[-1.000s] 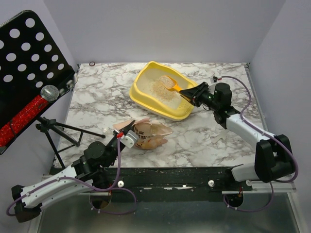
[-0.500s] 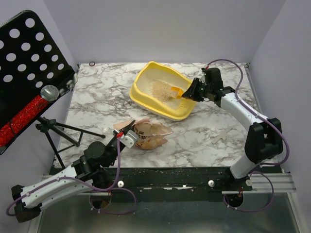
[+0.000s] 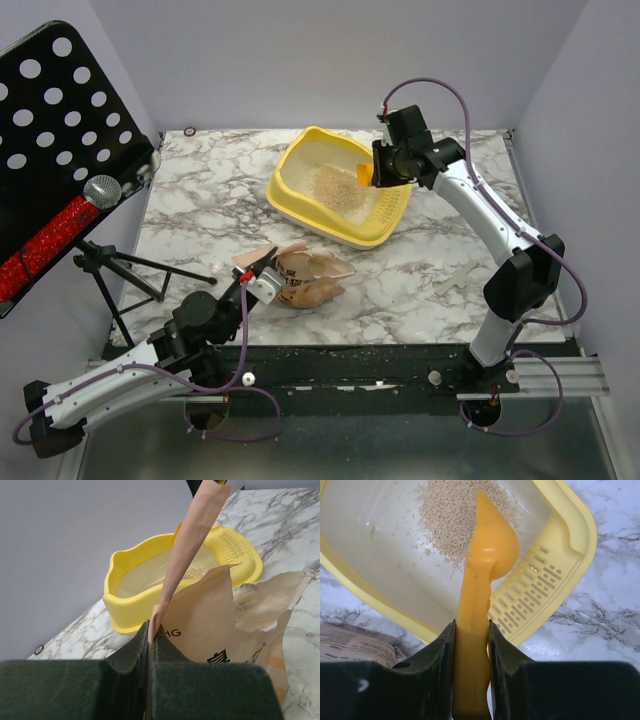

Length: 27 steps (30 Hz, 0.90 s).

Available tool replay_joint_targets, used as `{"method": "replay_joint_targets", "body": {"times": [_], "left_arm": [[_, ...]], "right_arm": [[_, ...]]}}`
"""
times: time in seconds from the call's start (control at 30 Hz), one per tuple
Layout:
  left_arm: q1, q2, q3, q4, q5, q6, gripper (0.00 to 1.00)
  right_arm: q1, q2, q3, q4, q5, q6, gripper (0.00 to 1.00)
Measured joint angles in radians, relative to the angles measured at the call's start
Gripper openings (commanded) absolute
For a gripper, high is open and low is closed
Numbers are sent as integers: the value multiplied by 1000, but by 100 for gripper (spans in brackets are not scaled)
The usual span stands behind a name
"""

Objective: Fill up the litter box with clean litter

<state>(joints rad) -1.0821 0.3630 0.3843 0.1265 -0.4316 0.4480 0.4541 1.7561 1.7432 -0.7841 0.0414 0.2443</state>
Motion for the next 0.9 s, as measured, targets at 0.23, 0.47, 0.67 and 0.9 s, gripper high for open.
{"method": "replay_joint_targets", "body": {"times": [0.23, 0.47, 0.67, 0.9], "left_arm": [[0, 11, 1, 9, -6, 0, 0], [0, 38, 1, 26, -6, -1, 0], [0, 39, 8, 21, -11, -5, 0], [-3, 7, 8, -4, -21, -12, 0]], "right_arm": [[83, 26, 116, -146, 143, -68, 0], [79, -103, 94, -131, 293, -90, 0], [-48, -371, -159, 43, 388, -57, 0], [-279, -380, -456, 232, 387, -9, 0]]}}
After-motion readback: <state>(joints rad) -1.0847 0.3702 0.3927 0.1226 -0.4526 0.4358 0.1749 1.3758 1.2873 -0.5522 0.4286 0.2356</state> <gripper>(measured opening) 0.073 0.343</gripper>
